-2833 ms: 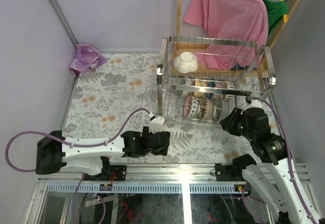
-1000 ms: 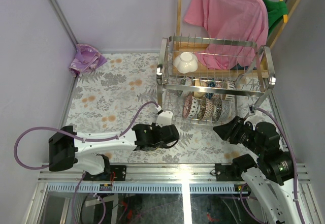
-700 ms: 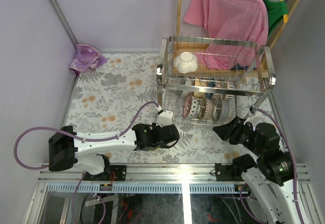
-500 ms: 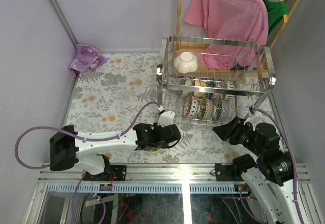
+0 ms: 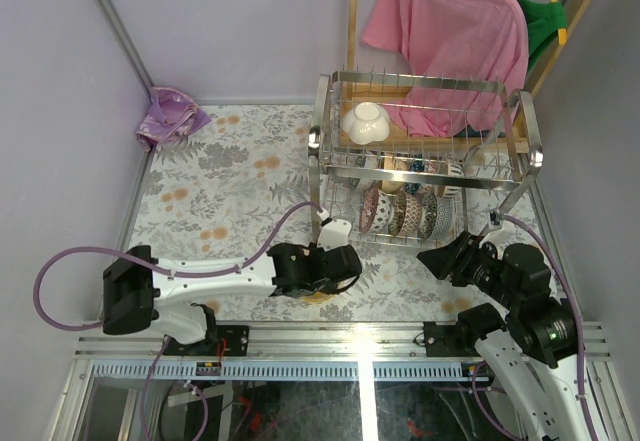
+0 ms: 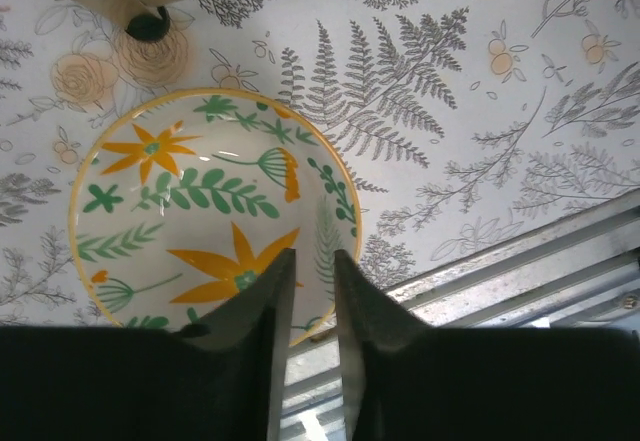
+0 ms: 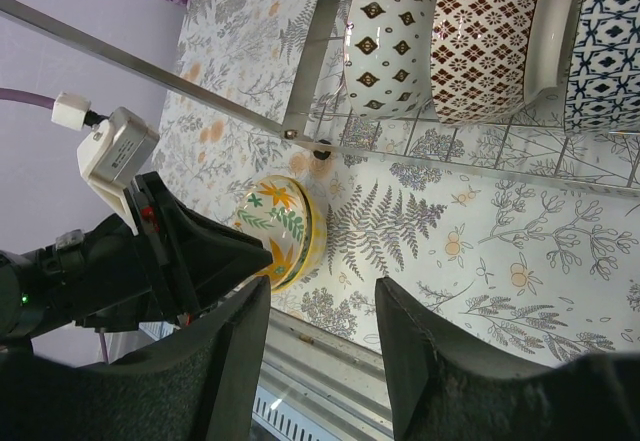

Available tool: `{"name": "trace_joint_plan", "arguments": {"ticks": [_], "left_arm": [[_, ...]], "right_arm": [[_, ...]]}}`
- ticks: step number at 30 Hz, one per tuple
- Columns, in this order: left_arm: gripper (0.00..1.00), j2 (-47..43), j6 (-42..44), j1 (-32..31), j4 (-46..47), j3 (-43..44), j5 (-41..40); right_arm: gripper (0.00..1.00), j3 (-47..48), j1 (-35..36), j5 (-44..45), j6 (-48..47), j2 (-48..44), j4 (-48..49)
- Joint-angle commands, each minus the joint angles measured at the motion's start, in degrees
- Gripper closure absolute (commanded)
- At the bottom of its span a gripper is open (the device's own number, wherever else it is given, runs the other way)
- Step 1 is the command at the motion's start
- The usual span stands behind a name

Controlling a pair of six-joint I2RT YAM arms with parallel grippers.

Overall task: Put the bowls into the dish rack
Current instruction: Pick up the bowl from the center of the board.

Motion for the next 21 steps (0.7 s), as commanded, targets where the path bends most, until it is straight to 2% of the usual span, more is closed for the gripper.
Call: {"name": "trace_joint_plan", "arguments": {"ticks": [1, 3, 7, 14, 19, 21], "left_arm": [[0.68, 1.4, 0.6, -0.7, 0.9, 2.2, 1.6], [0.58, 2.4, 0.7, -1.0, 0.9, 2.4, 2.2], [0.56, 4.8, 0.7, -1.6, 0.9, 3.0, 2.2], [0.77, 6.3, 0.6, -1.7, 0.4, 3.6, 1.2], [0.87, 5.7, 0.6, -1.7, -0.1, 4.0, 0.8], [0.95, 5.8, 0.6, -1.7, -0.1, 4.0, 0.9]], "right_arm": [[0.46, 0.1, -0.3, -4.7, 0.0, -0.4, -1.8], [0.46, 0.1, -0.2, -4.7, -0.1, -0.5, -2.0], [0.46, -0.3, -0.2, -5.1, -0.1, -0.4, -1.6], [0.46, -0.1, -0.2, -5.2, -0.2, -0.5, -2.0], [0.46, -0.6, -0.3, -5.3, -0.1, -0.9, -2.0], [0.46, -0.7, -0.2, -5.3, -0.1, -1.0, -2.0]]}}
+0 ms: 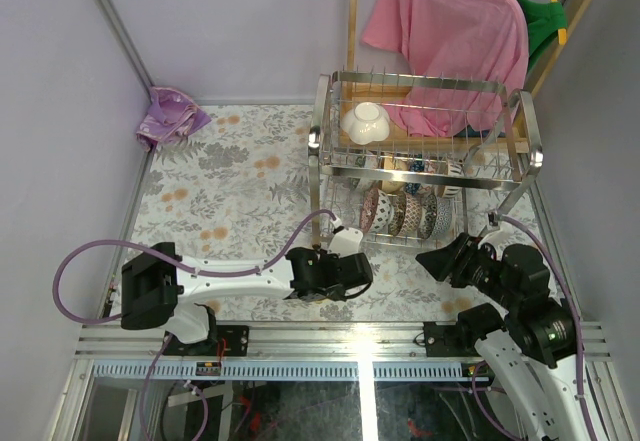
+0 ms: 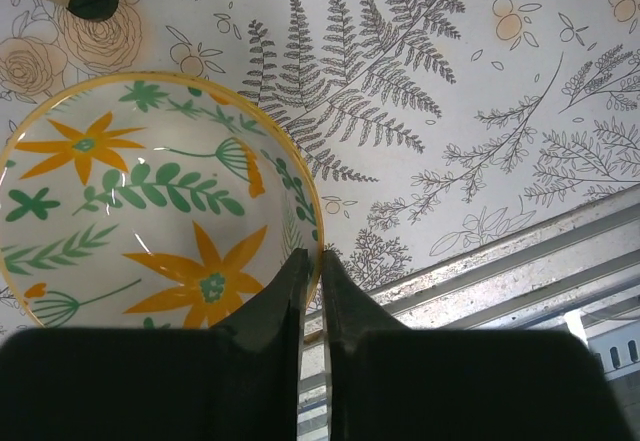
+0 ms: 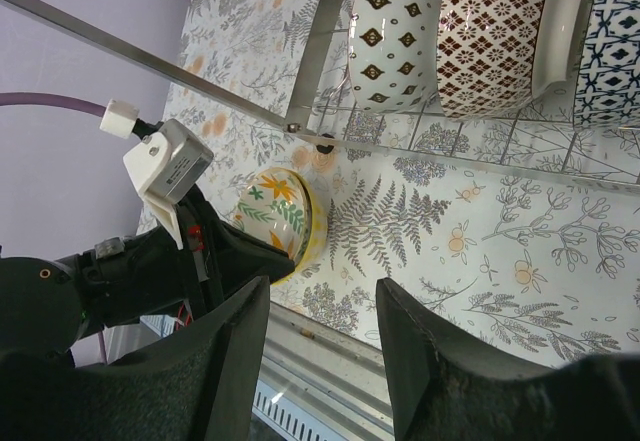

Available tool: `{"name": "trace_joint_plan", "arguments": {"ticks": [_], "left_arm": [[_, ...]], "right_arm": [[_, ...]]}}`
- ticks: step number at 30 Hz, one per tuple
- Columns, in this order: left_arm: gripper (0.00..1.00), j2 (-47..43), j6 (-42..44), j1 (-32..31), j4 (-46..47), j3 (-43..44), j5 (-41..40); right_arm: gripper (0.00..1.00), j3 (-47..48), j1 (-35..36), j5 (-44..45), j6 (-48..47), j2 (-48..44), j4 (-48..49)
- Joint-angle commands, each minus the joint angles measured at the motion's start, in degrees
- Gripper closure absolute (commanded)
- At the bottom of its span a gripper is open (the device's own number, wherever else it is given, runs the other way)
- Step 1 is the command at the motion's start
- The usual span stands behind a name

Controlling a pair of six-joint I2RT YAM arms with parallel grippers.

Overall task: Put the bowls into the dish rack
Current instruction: Pick up the bowl from the center of the board.

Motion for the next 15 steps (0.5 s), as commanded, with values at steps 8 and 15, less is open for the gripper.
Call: {"name": "trace_joint_plan", "arguments": {"ticks": [8, 15], "left_arm": [[1.0, -0.5, 0.1, -0.5, -0.3, 2.4, -0.6], [1.0, -4.9, -1.2, -1.4, -1.9, 3.7, -3.6]], "right_arm": [[0.46, -0.7, -0.2, -5.0, 0.6, -1.9, -2.5], [0.46, -1.0, -0.3, -6.1, 0.7, -2.5, -3.2]]}}
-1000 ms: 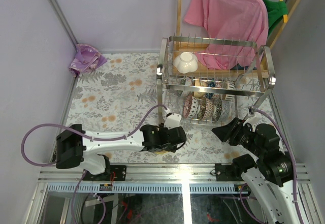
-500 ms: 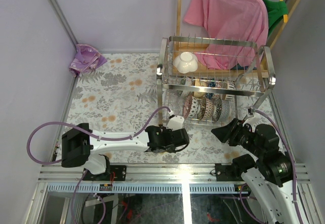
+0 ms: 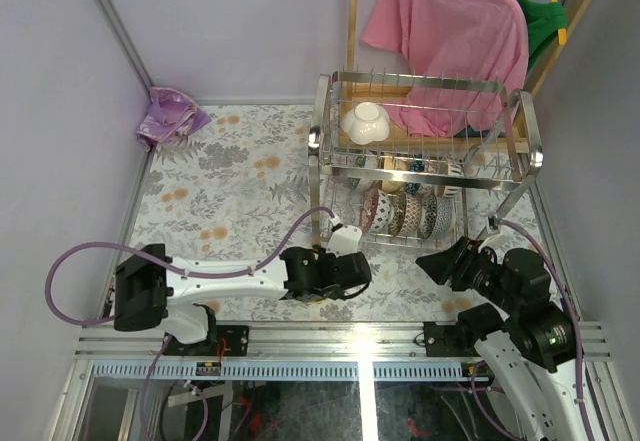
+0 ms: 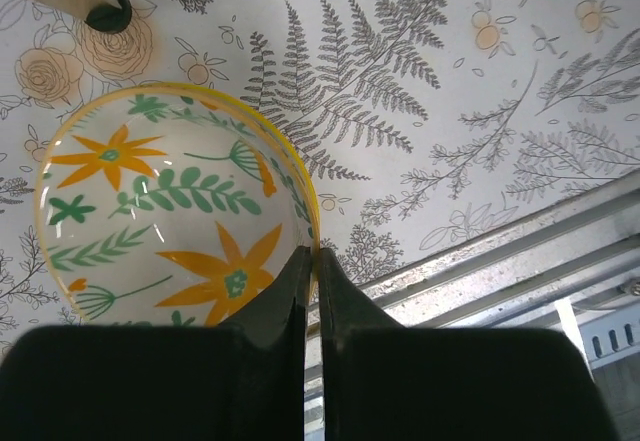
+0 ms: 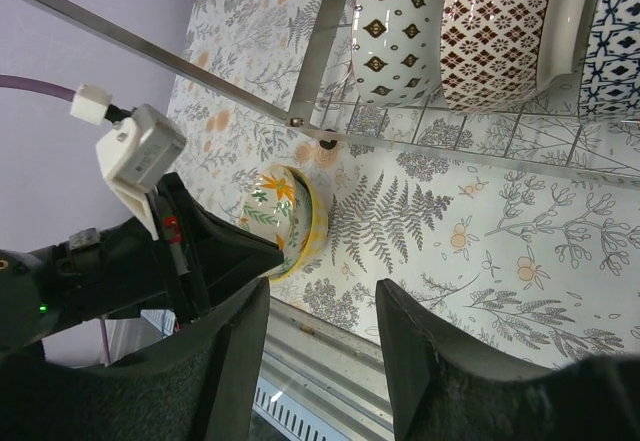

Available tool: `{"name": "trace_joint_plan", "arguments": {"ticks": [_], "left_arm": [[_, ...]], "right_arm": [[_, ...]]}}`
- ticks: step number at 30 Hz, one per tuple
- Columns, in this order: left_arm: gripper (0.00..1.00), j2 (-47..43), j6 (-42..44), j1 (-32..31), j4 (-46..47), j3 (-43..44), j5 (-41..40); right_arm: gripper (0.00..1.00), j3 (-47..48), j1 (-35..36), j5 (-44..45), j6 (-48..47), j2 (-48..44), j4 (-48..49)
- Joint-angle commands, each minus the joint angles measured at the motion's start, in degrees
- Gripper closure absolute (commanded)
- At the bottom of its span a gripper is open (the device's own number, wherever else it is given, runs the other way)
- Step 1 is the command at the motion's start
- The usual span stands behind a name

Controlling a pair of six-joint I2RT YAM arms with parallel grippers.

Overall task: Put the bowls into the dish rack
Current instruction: Pick up the bowl from the center of the board.

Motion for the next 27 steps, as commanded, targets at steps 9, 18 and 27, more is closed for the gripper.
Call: {"name": "trace_joint_plan", "arguments": {"ticks": [9, 18, 27], "left_arm": [[1.0, -9.6, -3.0, -0.8, -1.1, 1.5, -5.9], [1.0, -19.4, -5.5, -0.8, 4.7, -6.0, -6.3], [1.0, -25.3, -7.1, -0.7, 8.1, -10.9, -7.2]], "right_arm": [[0.46, -0.9, -0.2, -9.1, 0.6, 0.4, -1.3], [0.45, -4.5, -0.3, -17.2, -0.4, 7.4, 3.8], [0.4, -7.4, -0.1, -23.2, 1.1, 18.1, 14.2]]}}
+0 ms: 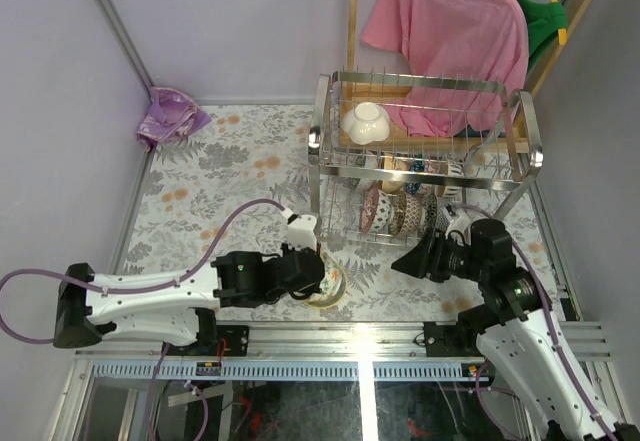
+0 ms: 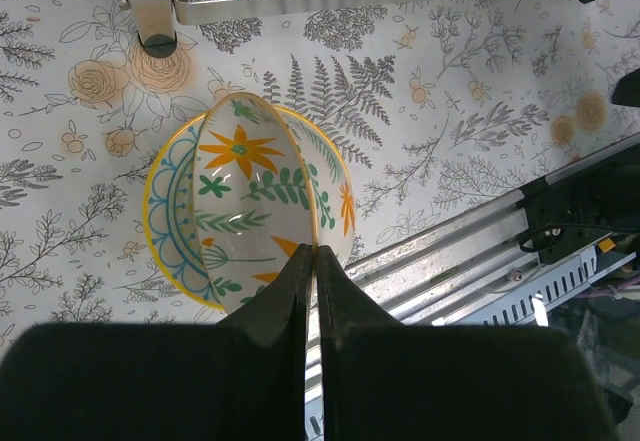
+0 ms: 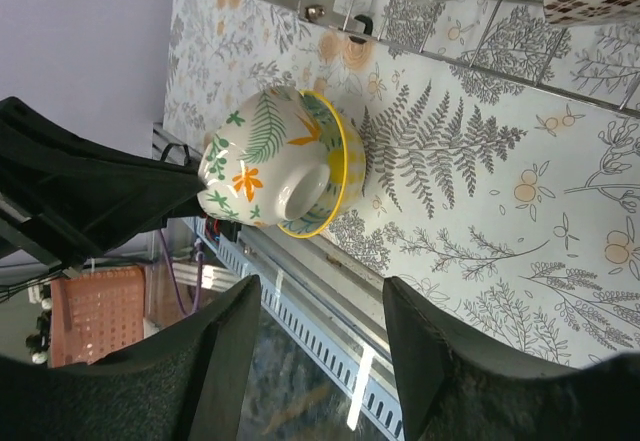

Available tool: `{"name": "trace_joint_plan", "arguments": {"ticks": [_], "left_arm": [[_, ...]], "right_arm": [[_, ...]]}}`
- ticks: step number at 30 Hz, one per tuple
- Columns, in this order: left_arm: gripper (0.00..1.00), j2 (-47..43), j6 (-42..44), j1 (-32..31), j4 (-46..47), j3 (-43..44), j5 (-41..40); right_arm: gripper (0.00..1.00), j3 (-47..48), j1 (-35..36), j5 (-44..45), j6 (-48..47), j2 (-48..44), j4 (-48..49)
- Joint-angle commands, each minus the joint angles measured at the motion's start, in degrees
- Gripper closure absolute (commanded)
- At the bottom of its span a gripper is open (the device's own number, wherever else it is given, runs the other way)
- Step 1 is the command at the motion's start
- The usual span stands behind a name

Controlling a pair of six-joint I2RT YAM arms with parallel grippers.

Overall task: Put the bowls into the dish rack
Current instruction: Pick up the bowl from the center of the board.

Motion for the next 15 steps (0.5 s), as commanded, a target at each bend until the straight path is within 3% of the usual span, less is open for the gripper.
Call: {"name": "trace_joint_plan", "arguments": {"ticks": [1, 6, 11, 15], "left_arm": [[1.0, -2.9, -2.0, -0.2, 5.6, -1.6, -3.2], [1.0, -4.6, -2.9, -0.3, 5.7, -2.6, -4.2], [1.0, -5.7, -3.5, -0.2, 6.1, -3.6, -4.4], [1.0, -6.0, -3.8, -0.3, 7.1, -4.3, -4.2]], "right_arm": [[0.4, -1.8, 0.0, -7.9, 3.0, 4.2, 7.3], [0.4, -3.2, 4.2, -5.8, 7.4, 8.8, 14.7], [0.37, -4.4, 20.7, 6.6, 14.4, 15.4, 24.6], [0.36, -7.4, 24.5, 11.2, 21.4, 16.4, 33.2]]}}
